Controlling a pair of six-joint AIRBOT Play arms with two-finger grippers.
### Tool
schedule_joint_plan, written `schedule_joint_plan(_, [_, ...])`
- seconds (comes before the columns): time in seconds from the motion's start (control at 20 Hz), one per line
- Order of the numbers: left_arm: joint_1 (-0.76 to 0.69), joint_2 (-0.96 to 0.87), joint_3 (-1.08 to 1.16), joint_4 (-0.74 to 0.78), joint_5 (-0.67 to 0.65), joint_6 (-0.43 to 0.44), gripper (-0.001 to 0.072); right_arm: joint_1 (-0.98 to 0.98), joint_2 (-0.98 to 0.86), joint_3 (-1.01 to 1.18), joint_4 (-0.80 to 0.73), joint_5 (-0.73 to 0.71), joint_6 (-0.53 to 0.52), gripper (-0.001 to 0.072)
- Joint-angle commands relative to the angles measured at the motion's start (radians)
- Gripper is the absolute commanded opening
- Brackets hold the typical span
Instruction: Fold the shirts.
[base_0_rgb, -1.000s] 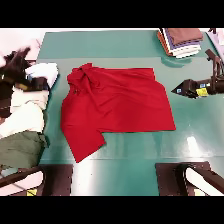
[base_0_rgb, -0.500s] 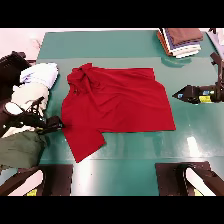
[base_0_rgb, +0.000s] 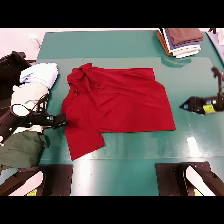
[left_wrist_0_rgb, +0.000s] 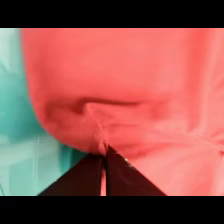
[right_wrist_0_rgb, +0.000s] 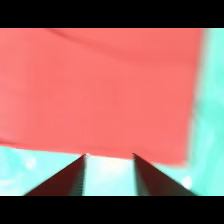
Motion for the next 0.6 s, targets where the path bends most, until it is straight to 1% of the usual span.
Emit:
schedule_joint_plan(0.0, [-0.008, 0.001, 0.052, 0.002, -0.031, 0.026, 0.0025, -0.177, 0.0, -0.175, -0.108, -0.005, 0.003, 0.049])
schedule_joint_plan(0.1, [-0.008, 0.0, 0.06, 0.0, -0.03, 0.025, 0.0025, -0.298, 0.0, -0.298, -0.061, -0.051, -0.004, 0.0489])
schedule_joint_plan(0.2, [-0.008, 0.0, 0.06, 0.0, -0.03, 0.025, 0.0025, -0.356, 0.001, -0.393, -0.005, -0.106, -0.028, 0.0476])
schedule_joint_plan(0.25, [-0.008, 0.0, 0.06, 0.0, -0.031, 0.024, 0.0025, -0.362, 0.0, -0.429, 0.026, -0.141, -0.029, 0.0467])
schedule_joint_plan(0.3, [-0.008, 0.0, 0.06, -0.001, -0.03, 0.024, 0.0025, -0.36, 0.0, -0.454, 0.056, -0.174, -0.029, 0.0437])
schedule_joint_plan(0.35, [-0.008, 0.0, 0.06, -0.001, -0.029, 0.024, 0.0025, -0.351, 0.0, -0.473, 0.082, -0.208, -0.029, 0.0436])
schedule_joint_plan(0.45, [-0.008, 0.0, 0.06, -0.002, -0.03, 0.024, 0.0025, -0.307, -0.006, -0.491, 0.089, -0.253, -0.028, 0.0436])
schedule_joint_plan(0.55, [-0.008, 0.0, 0.06, -0.003, -0.03, 0.024, 0.0025, -0.256, -0.063, -0.489, 0.115, -0.275, -0.024, 0.0436])
